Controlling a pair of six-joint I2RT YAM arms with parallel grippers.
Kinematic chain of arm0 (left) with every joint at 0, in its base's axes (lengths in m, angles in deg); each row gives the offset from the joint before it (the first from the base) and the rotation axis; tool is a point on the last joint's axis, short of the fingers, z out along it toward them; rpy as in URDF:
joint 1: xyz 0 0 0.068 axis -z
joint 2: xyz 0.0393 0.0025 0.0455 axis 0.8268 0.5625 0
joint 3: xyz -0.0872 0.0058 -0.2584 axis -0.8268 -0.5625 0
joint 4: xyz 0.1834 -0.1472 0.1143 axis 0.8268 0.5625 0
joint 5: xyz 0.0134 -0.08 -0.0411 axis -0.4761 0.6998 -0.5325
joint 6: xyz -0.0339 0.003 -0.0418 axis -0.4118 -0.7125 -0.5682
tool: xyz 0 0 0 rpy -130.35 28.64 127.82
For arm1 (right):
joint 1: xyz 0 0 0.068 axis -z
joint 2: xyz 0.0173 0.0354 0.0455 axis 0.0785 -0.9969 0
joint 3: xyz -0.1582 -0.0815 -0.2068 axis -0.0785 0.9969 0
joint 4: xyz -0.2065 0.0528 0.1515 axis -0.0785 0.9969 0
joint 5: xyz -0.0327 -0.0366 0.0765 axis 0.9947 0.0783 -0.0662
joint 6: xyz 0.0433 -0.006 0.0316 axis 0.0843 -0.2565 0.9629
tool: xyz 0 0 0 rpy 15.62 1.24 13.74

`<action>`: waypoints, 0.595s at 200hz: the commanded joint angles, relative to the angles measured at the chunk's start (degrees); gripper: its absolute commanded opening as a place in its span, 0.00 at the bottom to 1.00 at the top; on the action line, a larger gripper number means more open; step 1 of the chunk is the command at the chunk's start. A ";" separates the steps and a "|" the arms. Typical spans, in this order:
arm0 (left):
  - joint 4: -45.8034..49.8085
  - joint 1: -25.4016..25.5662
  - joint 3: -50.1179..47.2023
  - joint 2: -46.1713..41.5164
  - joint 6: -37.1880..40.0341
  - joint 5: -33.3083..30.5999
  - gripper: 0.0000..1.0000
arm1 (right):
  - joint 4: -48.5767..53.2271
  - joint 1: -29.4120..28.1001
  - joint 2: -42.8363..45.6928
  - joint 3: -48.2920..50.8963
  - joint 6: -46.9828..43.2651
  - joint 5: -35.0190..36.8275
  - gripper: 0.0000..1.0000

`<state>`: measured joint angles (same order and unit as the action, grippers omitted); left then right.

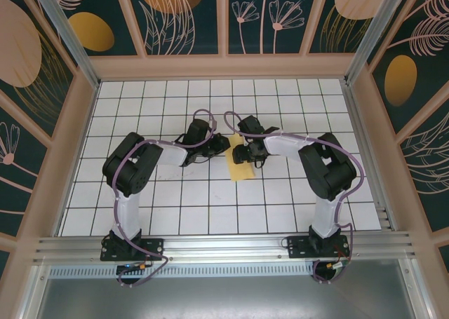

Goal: Fold a paper plane with a square sheet of paper (pick it up from the middle)
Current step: Hold the square sheet of paper at the center of the table.

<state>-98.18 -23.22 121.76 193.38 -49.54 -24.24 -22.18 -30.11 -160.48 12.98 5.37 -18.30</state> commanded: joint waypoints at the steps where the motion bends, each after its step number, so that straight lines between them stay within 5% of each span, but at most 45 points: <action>1: 1.07 0.19 1.19 1.39 1.33 0.53 0.13 | 1.99 0.47 -9.88 4.48 -0.27 1.64 0.63; 119: 1.94 0.15 1.52 1.96 1.55 0.39 0.13 | 2.16 0.44 -10.45 4.30 -0.39 1.73 0.62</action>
<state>-97.59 -23.19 121.89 194.23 -49.39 -24.24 -22.03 -30.11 -160.70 12.87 5.52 -18.00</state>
